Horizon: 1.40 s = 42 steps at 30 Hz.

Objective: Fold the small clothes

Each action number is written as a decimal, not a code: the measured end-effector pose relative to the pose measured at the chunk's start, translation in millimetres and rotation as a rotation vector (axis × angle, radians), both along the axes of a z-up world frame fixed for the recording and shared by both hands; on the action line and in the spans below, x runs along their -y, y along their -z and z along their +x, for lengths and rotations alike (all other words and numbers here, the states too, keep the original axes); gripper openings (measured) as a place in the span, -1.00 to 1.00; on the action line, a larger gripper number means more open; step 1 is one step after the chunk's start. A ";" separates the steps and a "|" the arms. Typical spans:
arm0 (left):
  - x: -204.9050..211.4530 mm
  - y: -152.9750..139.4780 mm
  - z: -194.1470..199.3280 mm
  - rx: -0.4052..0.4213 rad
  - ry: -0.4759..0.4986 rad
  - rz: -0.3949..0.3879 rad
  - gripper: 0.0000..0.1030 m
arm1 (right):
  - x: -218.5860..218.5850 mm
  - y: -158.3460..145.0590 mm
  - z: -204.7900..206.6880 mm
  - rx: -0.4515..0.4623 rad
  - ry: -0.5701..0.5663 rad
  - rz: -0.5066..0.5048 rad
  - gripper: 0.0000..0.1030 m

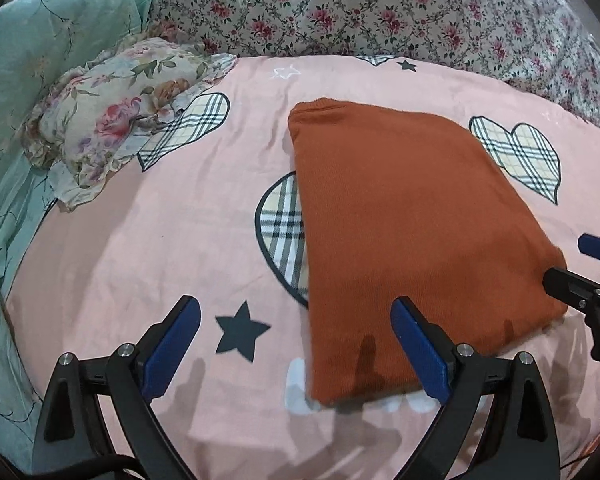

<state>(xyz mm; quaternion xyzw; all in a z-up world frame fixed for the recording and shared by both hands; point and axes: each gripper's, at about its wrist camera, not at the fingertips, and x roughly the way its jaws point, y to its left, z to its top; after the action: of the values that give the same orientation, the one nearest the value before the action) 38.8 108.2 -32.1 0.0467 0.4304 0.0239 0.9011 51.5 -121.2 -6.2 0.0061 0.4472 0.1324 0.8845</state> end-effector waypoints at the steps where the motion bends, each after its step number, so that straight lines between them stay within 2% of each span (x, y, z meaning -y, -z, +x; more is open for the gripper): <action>1: -0.6 0.9 -2.4 -0.001 0.000 -0.003 0.88 | -2.7 0.8 -1.8 0.002 -0.004 -0.019 0.86; 10: -5.8 4.0 -11.9 0.000 -0.009 0.009 0.88 | -15.5 0.4 -8.9 0.021 -0.027 -0.106 0.86; 20: -1.1 -2.0 -7.6 0.008 0.002 0.004 0.88 | -10.1 -1.6 -8.2 0.028 -0.008 -0.098 0.87; 36: 21.2 -7.4 11.2 0.021 0.047 0.022 0.89 | 14.6 -6.1 6.5 0.016 0.041 0.036 0.87; 42: 22.8 -7.7 18.5 0.023 0.051 0.021 0.89 | 17.8 -8.1 15.4 0.015 0.034 0.054 0.87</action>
<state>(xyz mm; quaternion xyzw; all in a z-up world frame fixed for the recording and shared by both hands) 57.3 85.4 -24.4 0.0667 0.4185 0.0059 0.9057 66.9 -139.0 1.9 0.0368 0.4367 0.1293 0.8895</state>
